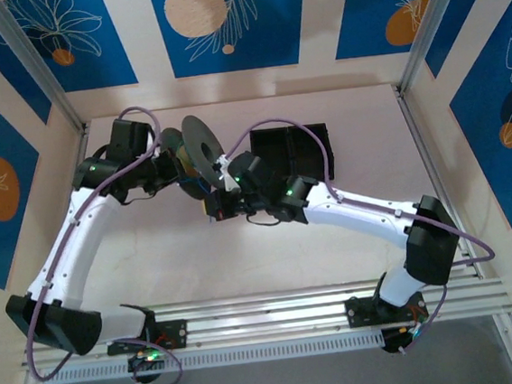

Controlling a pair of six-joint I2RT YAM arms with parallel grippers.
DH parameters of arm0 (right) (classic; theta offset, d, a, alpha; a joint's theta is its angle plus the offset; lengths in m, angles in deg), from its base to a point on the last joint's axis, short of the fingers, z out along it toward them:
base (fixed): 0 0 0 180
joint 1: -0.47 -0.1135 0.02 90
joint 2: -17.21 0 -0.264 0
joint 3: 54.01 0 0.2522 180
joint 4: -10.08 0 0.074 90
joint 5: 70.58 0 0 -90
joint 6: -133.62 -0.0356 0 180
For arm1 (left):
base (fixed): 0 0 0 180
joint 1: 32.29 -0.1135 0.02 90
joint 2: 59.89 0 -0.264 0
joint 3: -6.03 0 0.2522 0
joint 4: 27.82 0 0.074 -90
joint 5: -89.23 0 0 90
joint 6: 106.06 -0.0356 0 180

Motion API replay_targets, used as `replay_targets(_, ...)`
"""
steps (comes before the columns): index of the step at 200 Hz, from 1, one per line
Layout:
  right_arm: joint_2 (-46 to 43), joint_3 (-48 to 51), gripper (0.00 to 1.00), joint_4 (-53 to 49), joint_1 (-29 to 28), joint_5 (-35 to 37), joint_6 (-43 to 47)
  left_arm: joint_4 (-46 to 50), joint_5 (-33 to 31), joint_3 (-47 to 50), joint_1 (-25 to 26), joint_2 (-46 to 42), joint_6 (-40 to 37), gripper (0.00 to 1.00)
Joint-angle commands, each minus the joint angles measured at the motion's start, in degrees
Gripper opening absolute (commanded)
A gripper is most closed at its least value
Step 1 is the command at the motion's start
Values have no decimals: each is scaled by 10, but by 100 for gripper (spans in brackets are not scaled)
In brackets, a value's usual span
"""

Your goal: Wrap the cables

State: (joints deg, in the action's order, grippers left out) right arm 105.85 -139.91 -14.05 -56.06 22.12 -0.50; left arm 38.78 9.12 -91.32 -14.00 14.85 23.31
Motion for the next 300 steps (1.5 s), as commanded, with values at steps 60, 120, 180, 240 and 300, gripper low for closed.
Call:
replay_targets(60, -38, 100, 0, 29, 1, 108, 117, -161, 181, 19, -62, -57, 62, 0)
replay_targets(120, -82, 145, 0, 33, 11, 163, 233, -139, 242, 24, -78, -61, 31, 0)
replay_targets(180, -88, 170, 0, 71, 2, 238, 365, -83, 292, 11, -80, -56, -18, 0)
replay_targets(240, -101, 176, 0, 79, -12, 303, 487, -25, 280, 4, -81, -55, -69, 0)
replay_targets(300, -110, 221, 0, 179, -25, 348, 577, -34, 325, 19, -80, -55, -65, 0)
